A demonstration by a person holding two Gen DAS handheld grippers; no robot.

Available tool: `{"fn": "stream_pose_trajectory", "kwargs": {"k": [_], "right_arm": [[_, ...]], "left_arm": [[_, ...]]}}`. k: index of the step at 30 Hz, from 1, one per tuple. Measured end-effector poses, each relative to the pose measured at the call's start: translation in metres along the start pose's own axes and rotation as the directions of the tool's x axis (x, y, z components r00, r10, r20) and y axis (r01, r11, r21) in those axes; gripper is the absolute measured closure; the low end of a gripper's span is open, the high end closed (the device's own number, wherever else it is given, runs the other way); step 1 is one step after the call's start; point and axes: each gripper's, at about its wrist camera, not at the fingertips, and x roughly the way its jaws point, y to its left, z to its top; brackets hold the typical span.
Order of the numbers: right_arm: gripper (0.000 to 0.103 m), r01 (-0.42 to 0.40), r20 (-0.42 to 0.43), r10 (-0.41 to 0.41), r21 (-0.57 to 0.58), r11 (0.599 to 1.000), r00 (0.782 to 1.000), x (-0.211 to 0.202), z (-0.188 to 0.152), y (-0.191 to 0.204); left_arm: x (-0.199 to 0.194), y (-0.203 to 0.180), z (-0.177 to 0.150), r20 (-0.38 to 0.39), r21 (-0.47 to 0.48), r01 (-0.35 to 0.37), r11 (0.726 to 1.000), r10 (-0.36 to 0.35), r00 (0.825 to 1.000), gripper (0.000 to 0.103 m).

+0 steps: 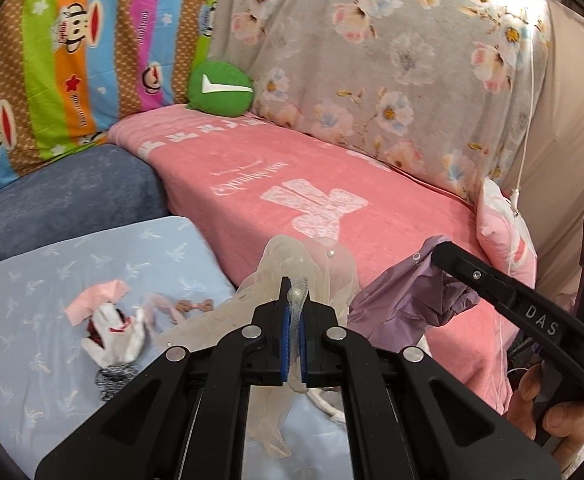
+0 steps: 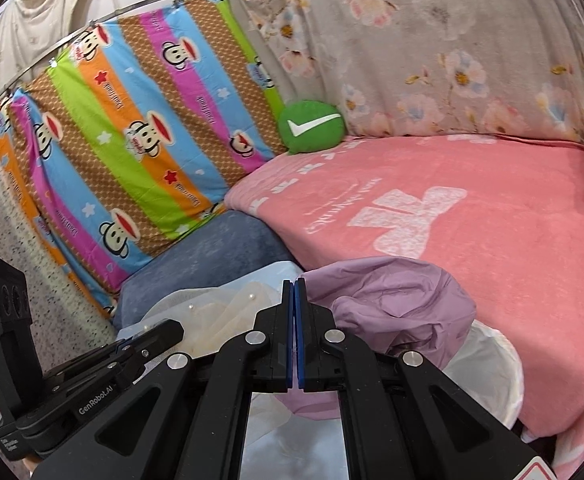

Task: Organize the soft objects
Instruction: 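Carry the tulle and mauve cloth over the white bin and open both tools, then move both tools back over the remaining items on the table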

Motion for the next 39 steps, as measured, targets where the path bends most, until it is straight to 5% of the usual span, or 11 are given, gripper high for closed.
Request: {"fn": "stream_pose_trajectory", "kwargs": {"k": [15, 17, 19, 21, 39], "right_arm": [[0.101, 0.1, -0.01, -0.1, 0.044, 0.994, 0.995, -0.012, -0.008, -0.065], [0.099, 0.112, -0.016, -0.111, 0.037, 0.993, 0.994, -0.011, -0.01, -0.067], [0.096, 0.123, -0.014, -0.123, 0.034, 0.992, 0.992, -0.011, -0.01, -0.069], [0.096, 0.123, -0.023, -0.123, 0.031, 0.992, 0.992, -0.009, -0.011, -0.07], [0.08, 0.089, -0.074, -0.09, -0.016, 0.996, 0.993, 0.002, -0.035, -0.042]], "left_arm": [[0.048, -0.058, -0.01, -0.083, 0.027, 0.11, 0.994, -0.108, 0.991, 0.098], [0.052, -0.06, -0.011, -0.091, 0.019, 0.112, 0.994, -0.109, 0.99, 0.085], [0.052, -0.062, -0.013, -0.075, 0.019, 0.092, 0.996, -0.091, 0.993, 0.046], [0.049, -0.064, -0.014, -0.047, 0.021, 0.071, 0.997, -0.07, 0.996, 0.037], [0.042, -0.036, -0.027, -0.061, -0.002, -0.014, 1.0, 0.014, 0.998, 0.035]]}}
